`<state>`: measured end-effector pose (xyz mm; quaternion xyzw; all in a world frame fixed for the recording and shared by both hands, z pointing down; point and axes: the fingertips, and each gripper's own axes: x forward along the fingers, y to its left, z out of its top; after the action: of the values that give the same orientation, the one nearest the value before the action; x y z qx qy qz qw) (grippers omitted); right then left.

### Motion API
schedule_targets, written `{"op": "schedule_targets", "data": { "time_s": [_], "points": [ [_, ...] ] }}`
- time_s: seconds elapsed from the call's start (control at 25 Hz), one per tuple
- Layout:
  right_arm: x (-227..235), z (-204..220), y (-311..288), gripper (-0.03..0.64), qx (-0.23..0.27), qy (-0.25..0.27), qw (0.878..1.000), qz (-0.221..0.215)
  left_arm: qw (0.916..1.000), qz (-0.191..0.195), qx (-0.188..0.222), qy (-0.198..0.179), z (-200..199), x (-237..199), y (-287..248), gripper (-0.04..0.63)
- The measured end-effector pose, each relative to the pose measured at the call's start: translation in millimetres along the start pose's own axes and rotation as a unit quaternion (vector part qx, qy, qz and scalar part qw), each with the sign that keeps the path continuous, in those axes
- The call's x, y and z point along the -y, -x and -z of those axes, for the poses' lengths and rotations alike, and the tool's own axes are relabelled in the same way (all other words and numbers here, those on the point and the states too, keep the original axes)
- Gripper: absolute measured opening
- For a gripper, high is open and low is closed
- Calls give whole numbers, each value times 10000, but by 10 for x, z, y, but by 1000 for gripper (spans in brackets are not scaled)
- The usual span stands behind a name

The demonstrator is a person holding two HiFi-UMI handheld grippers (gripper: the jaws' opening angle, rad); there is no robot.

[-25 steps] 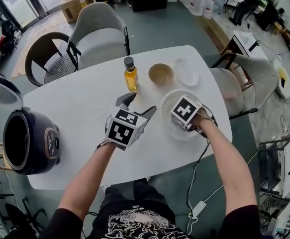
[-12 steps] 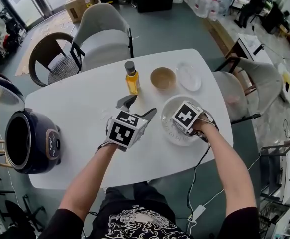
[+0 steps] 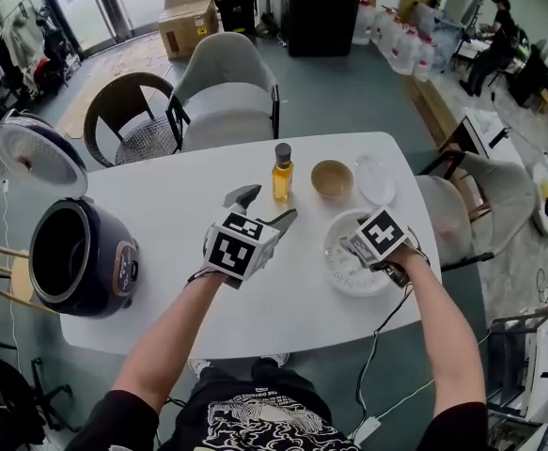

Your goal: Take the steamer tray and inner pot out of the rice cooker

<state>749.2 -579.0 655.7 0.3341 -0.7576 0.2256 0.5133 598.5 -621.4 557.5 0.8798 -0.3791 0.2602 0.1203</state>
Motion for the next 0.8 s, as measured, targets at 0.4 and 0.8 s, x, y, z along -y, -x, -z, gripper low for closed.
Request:
{"op": "schedule_targets", "data": {
  "time_s": [0.4, 0.8],
  "points": [
    [-881, -1571, 956, 291, 1480, 462, 9879, -3, 9955, -780, 535, 62, -370, -893, 1341, 348],
    [-2274, -2820, 1392, 291, 2342, 1377, 9620, -280, 9775, -1841, 992, 257, -64, -1782, 2939, 348]
  ]
}}
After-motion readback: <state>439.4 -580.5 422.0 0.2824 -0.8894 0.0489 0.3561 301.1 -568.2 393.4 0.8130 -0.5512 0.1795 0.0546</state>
